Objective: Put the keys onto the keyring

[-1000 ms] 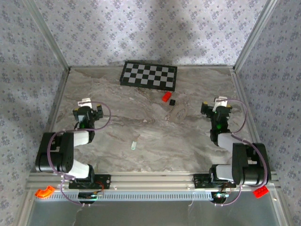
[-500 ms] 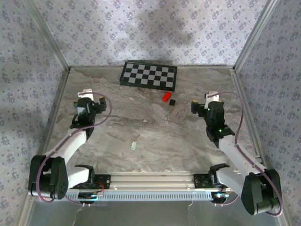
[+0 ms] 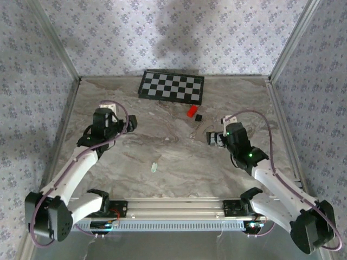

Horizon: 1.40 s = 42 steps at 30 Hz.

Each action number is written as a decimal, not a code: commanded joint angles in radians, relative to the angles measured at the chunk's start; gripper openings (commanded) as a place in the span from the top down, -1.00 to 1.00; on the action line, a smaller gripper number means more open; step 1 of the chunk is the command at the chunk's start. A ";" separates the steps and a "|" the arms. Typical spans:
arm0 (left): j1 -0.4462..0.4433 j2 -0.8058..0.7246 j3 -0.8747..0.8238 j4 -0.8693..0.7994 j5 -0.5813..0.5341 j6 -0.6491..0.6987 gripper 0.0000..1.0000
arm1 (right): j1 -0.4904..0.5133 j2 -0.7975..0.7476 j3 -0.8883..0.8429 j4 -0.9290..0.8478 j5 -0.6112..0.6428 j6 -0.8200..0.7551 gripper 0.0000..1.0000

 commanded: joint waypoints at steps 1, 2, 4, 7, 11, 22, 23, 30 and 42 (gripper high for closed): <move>-0.029 -0.098 0.032 -0.142 0.056 -0.082 -0.99 | 0.029 -0.025 0.069 -0.150 0.013 0.045 -0.99; -0.036 -0.116 0.027 -0.158 0.059 -0.090 -0.99 | 0.033 -0.023 0.086 -0.182 0.015 0.051 -0.99; -0.042 -0.131 0.025 -0.181 0.080 -0.100 -1.00 | 0.034 -0.019 0.104 -0.229 0.001 0.056 -0.99; -0.060 -0.132 0.026 -0.207 0.111 -0.104 -1.00 | 0.036 -0.021 0.118 -0.267 -0.026 0.076 -0.99; -0.102 -0.135 0.012 -0.209 0.131 -0.109 -0.99 | 0.060 -0.022 0.108 -0.254 -0.068 0.087 -0.99; -0.249 -0.068 -0.026 -0.105 0.220 -0.091 -1.00 | 0.095 0.045 0.121 -0.244 -0.163 0.071 -0.99; -0.265 -0.057 -0.028 -0.089 0.228 -0.081 -0.99 | 0.095 0.051 0.126 -0.247 -0.170 0.064 -0.99; -0.319 0.042 -0.036 0.044 0.297 -0.055 -1.00 | 0.090 0.099 0.161 -0.273 -0.269 0.032 -0.99; -0.332 0.005 -0.091 0.107 0.365 -0.053 -0.99 | 0.020 0.301 0.211 -0.246 -0.535 -0.084 -0.80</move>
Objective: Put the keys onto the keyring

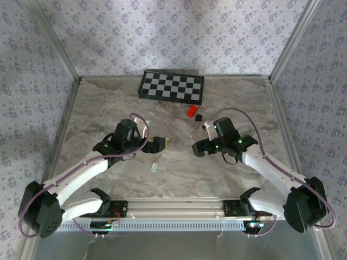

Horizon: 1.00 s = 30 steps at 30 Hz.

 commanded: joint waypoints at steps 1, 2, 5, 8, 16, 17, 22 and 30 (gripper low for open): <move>-0.007 -0.038 -0.011 0.028 0.029 0.024 -1.00 | -0.026 0.066 0.047 0.011 -0.088 -0.042 -0.76; -0.006 -0.048 -0.016 0.026 0.026 0.024 -0.99 | -0.033 0.091 0.057 0.022 -0.092 -0.049 -0.72; -0.007 -0.071 -0.034 0.032 0.026 0.021 -0.98 | -0.037 0.167 0.090 0.035 -0.087 -0.074 -0.65; -0.007 -0.083 -0.053 0.055 0.046 0.020 -0.97 | -0.036 0.230 0.118 0.047 -0.077 -0.097 -0.60; -0.008 -0.030 -0.068 0.146 0.116 0.018 -0.94 | -0.068 0.380 0.178 0.074 -0.073 -0.135 -0.47; -0.008 -0.019 -0.067 0.158 0.117 0.017 -0.92 | -0.069 0.401 0.189 0.074 -0.070 -0.141 -0.45; -0.008 0.051 -0.058 0.211 0.142 -0.004 -0.80 | -0.094 0.490 0.233 0.097 -0.110 -0.152 -0.34; -0.012 0.118 -0.054 0.295 0.163 -0.045 -0.63 | -0.114 0.584 0.281 0.118 -0.148 -0.175 -0.18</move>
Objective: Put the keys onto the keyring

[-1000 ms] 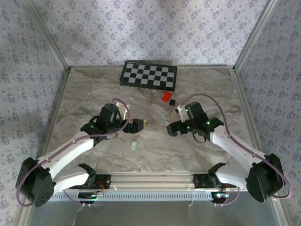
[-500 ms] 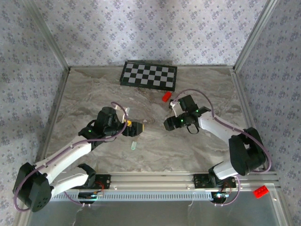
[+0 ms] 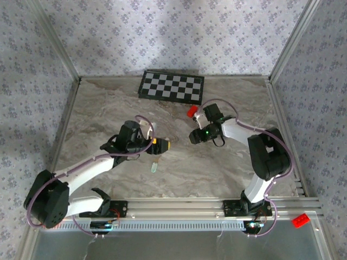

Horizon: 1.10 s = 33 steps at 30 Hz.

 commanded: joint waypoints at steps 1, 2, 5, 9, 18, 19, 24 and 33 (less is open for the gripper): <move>-0.010 0.008 0.014 0.075 0.028 -0.020 -0.62 | -0.003 0.031 0.036 0.012 -0.039 -0.024 -0.17; -0.011 0.010 0.014 0.080 0.026 -0.022 -0.62 | 0.000 0.039 0.036 0.021 -0.041 -0.022 -0.17; -0.010 0.019 0.014 0.092 0.019 -0.026 -0.61 | 0.011 0.060 0.040 0.030 -0.037 -0.021 -0.16; -0.011 0.020 0.012 0.102 0.010 -0.033 -0.60 | 0.020 0.085 0.047 0.037 -0.033 -0.019 -0.16; -0.009 -0.017 -0.005 0.104 -0.046 -0.035 -0.58 | 0.054 0.111 0.072 0.017 0.011 -0.031 -0.13; -0.008 -0.018 -0.005 0.104 -0.048 -0.036 -0.58 | 0.058 0.111 0.070 0.015 0.013 -0.030 -0.12; -0.005 -0.019 -0.005 0.101 -0.048 -0.039 -0.56 | 0.074 0.105 0.060 0.013 0.033 -0.021 -0.03; 0.001 -0.025 -0.010 0.098 -0.055 -0.040 -0.55 | 0.124 0.078 0.048 -0.021 0.101 -0.026 0.08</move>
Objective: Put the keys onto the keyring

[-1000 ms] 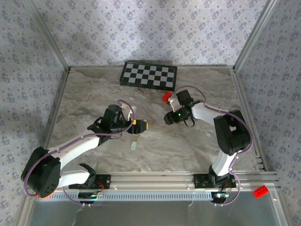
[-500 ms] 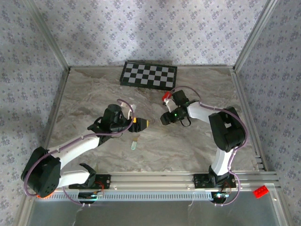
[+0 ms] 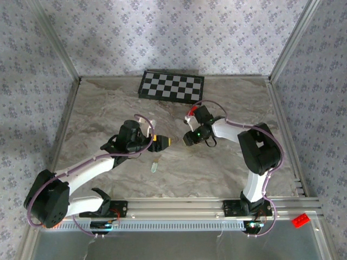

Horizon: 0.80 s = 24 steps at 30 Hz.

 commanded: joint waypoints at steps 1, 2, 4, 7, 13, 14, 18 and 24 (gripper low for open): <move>0.005 -0.025 -0.006 0.024 -0.010 -0.011 -0.55 | 0.024 -0.019 -0.004 -0.057 0.041 -0.015 0.09; 0.005 -0.027 -0.009 0.025 -0.011 -0.011 -0.55 | 0.028 -0.025 -0.008 -0.061 0.044 -0.013 0.11; 0.006 -0.031 -0.012 0.025 -0.013 -0.011 -0.54 | 0.036 -0.040 -0.018 -0.059 0.041 -0.003 0.11; 0.010 -0.042 -0.018 0.023 -0.011 -0.013 -0.54 | 0.057 -0.060 -0.030 -0.062 0.034 0.008 0.12; 0.016 -0.079 -0.032 -0.016 -0.034 0.012 -0.54 | 0.094 -0.085 -0.049 -0.053 -0.002 0.043 0.14; 0.015 -0.088 -0.035 -0.028 -0.038 0.019 -0.54 | 0.099 -0.093 -0.053 -0.048 -0.010 0.055 0.15; 0.013 -0.120 -0.030 -0.095 -0.047 0.058 -0.54 | 0.106 -0.154 -0.085 -0.015 -0.053 0.104 0.16; 0.013 -0.186 -0.042 -0.123 -0.063 0.071 -0.54 | 0.107 -0.276 -0.085 -0.106 0.085 0.031 0.00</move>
